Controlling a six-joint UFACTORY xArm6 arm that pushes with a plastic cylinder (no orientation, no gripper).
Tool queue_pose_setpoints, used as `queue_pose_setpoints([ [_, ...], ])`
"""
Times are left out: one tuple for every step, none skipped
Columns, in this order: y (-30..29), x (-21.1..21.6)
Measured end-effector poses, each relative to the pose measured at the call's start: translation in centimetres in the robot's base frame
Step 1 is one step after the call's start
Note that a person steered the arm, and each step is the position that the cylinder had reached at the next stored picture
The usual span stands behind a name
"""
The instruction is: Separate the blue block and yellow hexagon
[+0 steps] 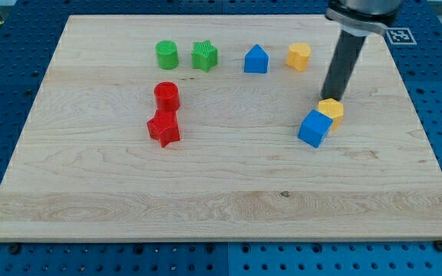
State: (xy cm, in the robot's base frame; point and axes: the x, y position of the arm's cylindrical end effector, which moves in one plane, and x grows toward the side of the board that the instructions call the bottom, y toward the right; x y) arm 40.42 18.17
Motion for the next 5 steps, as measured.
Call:
queue_pose_setpoints([
  [3.1,1.5],
  [4.6,5.1],
  [4.6,7.5],
  [3.6,7.5],
  [-0.4,7.5],
])
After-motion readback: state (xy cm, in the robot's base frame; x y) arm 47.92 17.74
